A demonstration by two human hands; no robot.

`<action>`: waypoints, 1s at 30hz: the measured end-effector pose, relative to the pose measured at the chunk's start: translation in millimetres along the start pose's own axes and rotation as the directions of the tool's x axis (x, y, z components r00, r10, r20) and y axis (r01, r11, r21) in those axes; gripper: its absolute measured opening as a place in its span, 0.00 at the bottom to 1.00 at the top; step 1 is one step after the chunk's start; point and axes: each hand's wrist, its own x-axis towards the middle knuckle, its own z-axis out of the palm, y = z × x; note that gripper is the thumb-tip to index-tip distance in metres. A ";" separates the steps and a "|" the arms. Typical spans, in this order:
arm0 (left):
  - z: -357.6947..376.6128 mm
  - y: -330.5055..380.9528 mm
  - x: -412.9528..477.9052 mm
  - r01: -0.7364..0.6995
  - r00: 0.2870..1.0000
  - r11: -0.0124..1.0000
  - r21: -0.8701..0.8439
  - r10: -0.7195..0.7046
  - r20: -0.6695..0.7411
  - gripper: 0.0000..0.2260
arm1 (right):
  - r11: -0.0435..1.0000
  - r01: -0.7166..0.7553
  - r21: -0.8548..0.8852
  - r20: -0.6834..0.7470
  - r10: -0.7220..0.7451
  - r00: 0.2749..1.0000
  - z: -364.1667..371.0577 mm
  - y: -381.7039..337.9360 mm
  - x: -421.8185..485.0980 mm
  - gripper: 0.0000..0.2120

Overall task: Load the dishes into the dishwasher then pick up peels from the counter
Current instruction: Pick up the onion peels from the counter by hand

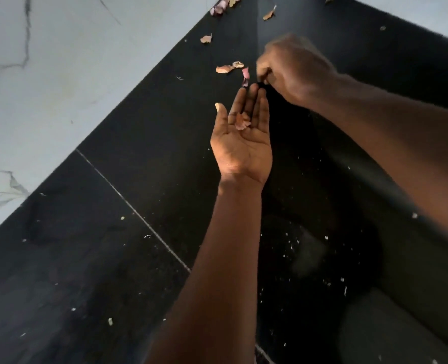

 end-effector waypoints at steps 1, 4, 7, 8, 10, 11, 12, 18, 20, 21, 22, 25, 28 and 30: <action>-0.3 0.6 2.2 -0.016 0.999 1.000 -0.016 0.017 0.028 0.26 | 1.000 -0.023 0.016 -0.005 0.023 1.000 -15.7 -14.0 -3.2 0.09; 7.1 -3.7 8.3 -0.019 0.996 0.999 -0.038 0.022 0.090 0.27 | 0.985 -0.075 0.157 -0.151 0.099 0.984 -43.1 -22.9 -12.1 0.07; 9.1 -9.3 21.4 0.021 0.996 0.998 -0.059 -0.016 0.089 0.25 | 0.964 -0.047 0.262 -0.215 0.106 0.971 -56.6 -35.9 -20.7 0.07; 13.5 -10.3 26.3 0.045 0.994 0.996 -0.076 -0.037 0.099 0.24 | 0.966 0.001 0.257 -0.218 0.057 0.974 -60.1 -47.1 -24.1 0.07; 20.0 -11.8 28.9 0.090 0.990 0.992 -0.085 -0.080 0.115 0.23 | 0.964 0.087 0.250 -0.173 -0.044 0.984 -54.8 -60.5 -33.8 0.08; 23.6 -10.7 30.0 0.116 0.987 0.989 -0.092 -0.104 0.125 0.22 | 0.966 0.100 0.238 -0.144 -0.066 0.987 -49.6 -63.9 -37.0 0.08; 24.3 -9.9 32.3 0.147 0.981 0.982 -0.119 -0.129 0.147 0.22 | 0.970 0.100 0.221 -0.117 -0.075 0.990 -46.0 -65.7 -39.9 0.07; 36.4 -7.7 45.3 0.145 0.984 0.965 -0.219 -0.118 0.132 0.14 | 0.949 0.037 0.314 -0.200 0.028 0.979 -65.3 -55.8 -34.4 0.09; 42.5 0.0 50.7 0.098 0.989 0.966 -0.238 -0.068 0.132 0.14 | 0.952 -0.019 0.306 -0.255 0.102 0.961 -69.4 -41.1 -22.1 0.08; 45.5 6.9 53.1 0.076 0.990 0.968 -0.239 -0.045 0.134 0.15 | 0.956 -0.050 0.291 -0.261 0.130 0.956 -66.9 -34.2 -15.9 0.07; 47.9 15.9 55.2 0.047 0.990 0.970 -0.238 -0.012 0.143 0.16 | 0.957 -0.078 0.279 -0.243 0.149 0.958 -61.4 -29.4 -11.2 0.07; 50.6 45.1 65.9 -0.045 0.981 0.961 -0.273 0.094 0.168 0.18 | 0.961 -0.102 0.257 -0.121 0.136 0.983 -30.0 -27.7 -3.6 0.09; 48.8 60.6 79.2 -0.081 0.968 0.946 -0.314 0.150 0.202 0.19 | 0.963 -0.057 0.262 -0.058 0.075 0.996 -3.1 -41.0 -3.2 0.13; 47.9 61.9 85.3 -0.073 0.965 0.949 -0.308 0.146 0.219 0.19 | 0.971 -0.016 0.237 -0.058 0.030 0.998 7.8 -47.1 -2.7 0.13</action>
